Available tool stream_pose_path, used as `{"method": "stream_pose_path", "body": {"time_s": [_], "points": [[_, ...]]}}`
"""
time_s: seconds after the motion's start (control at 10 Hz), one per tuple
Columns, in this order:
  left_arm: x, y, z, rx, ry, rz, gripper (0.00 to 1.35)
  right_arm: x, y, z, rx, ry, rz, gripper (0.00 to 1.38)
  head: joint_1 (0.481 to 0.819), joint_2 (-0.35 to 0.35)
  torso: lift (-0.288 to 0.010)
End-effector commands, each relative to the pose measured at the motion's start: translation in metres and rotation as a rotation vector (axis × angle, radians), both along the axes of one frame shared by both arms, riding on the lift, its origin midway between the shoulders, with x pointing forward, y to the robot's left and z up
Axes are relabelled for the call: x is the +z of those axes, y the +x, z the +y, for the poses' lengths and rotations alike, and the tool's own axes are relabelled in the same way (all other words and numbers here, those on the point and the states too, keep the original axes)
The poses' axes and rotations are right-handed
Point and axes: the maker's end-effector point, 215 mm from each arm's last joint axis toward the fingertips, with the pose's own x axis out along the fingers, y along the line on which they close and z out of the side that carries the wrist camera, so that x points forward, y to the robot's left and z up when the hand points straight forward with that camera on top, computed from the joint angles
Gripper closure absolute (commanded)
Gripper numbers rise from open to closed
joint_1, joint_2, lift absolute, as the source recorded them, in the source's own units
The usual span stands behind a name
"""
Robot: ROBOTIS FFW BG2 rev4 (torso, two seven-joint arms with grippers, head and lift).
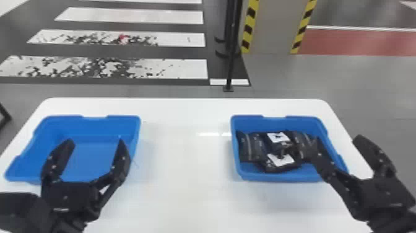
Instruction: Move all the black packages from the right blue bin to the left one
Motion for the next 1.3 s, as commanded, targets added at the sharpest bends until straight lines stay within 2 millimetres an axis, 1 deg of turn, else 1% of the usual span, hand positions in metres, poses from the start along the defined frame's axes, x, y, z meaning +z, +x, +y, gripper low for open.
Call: {"method": "stream_pose_path", "body": {"time_s": [0.0,0.4,0.8,0.9,1.0,1.2], "points": [[0.001,0.001,-0.001,-0.002,-0.001,-0.003,0.11,0.001,0.000,-0.001,-0.001,-0.001,-0.001,0.24,0.695,-0.052,-0.140],[0.002,0.001,-0.004,-0.009,-0.001,-0.005,0.11,0.004,0.000,0.000,0.000,-0.004,-0.008,0.24,0.695,-0.053,-0.140],[0.002,0.001,-0.005,-0.011,-0.004,-0.004,0.11,0.003,0.001,0.001,0.001,-0.002,-0.006,0.24,0.695,-0.055,-0.140],[0.001,0.001,-0.006,-0.013,-0.001,-0.002,0.11,0.003,0.006,0.005,0.008,-0.003,0.003,0.24,0.695,-0.056,-0.140],[0.002,0.002,-0.007,-0.015,-0.005,-0.004,0.11,-0.006,0.018,0.010,0.019,0.005,0.048,0.24,0.695,-0.057,-0.140],[0.003,0.003,-0.012,-0.026,-0.006,-0.006,0.11,-0.033,0.044,0.022,0.051,0.009,0.191,0.25,0.695,-0.044,-0.140]]}}
